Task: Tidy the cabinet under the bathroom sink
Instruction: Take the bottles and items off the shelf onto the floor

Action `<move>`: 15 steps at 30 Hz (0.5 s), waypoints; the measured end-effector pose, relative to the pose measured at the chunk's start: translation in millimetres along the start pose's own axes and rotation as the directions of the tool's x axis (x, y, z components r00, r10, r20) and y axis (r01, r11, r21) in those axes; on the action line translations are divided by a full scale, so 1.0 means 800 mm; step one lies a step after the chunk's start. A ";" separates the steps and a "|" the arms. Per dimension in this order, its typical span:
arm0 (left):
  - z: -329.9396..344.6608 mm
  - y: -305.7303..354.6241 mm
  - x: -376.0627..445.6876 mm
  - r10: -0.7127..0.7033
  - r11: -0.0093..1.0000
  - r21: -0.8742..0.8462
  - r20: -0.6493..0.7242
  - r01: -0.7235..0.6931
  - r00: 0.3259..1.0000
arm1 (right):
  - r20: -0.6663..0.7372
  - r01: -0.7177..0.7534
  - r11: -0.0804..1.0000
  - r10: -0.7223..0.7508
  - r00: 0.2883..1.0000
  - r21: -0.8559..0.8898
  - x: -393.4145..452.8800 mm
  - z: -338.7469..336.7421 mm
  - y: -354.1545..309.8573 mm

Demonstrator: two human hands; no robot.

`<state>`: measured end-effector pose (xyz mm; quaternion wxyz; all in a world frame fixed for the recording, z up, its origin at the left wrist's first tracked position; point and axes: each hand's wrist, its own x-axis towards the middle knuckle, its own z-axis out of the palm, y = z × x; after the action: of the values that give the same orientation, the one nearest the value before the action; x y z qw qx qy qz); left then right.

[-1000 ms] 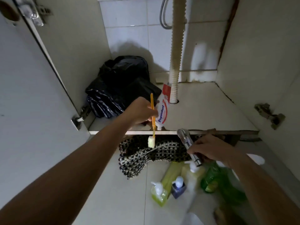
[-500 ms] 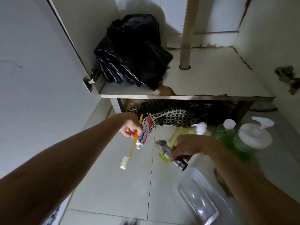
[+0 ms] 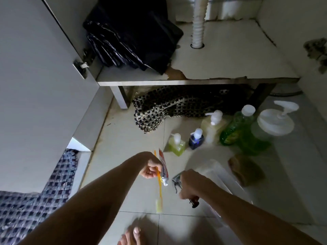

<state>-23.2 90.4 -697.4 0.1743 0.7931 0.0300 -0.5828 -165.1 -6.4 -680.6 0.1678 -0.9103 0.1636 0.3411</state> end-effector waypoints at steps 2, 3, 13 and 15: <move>0.020 0.002 0.006 0.014 0.999 -0.042 0.027 -0.013 1.000 | -0.035 -0.025 0.999 0.024 0.999 -0.029 0.003 0.002 0.013; 0.028 0.003 0.009 0.020 0.997 -0.071 0.037 -0.018 0.999 | -0.045 -0.049 0.998 0.048 0.998 -0.034 0.005 0.001 0.021; 0.089 0.025 0.024 0.086 0.954 -0.294 0.091 -0.056 0.992 | -0.178 -0.218 0.976 0.219 0.959 0.024 0.013 0.000 0.099; 0.097 0.027 0.025 0.105 0.934 -0.350 0.084 -0.069 0.991 | -0.198 -0.245 0.969 0.246 0.949 0.030 0.014 0.003 0.111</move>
<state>-82.2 42.5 -731.2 0.3381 0.7200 0.0879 -0.5996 -194.8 -86.5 -707.1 0.1089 -0.9122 0.2926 0.2655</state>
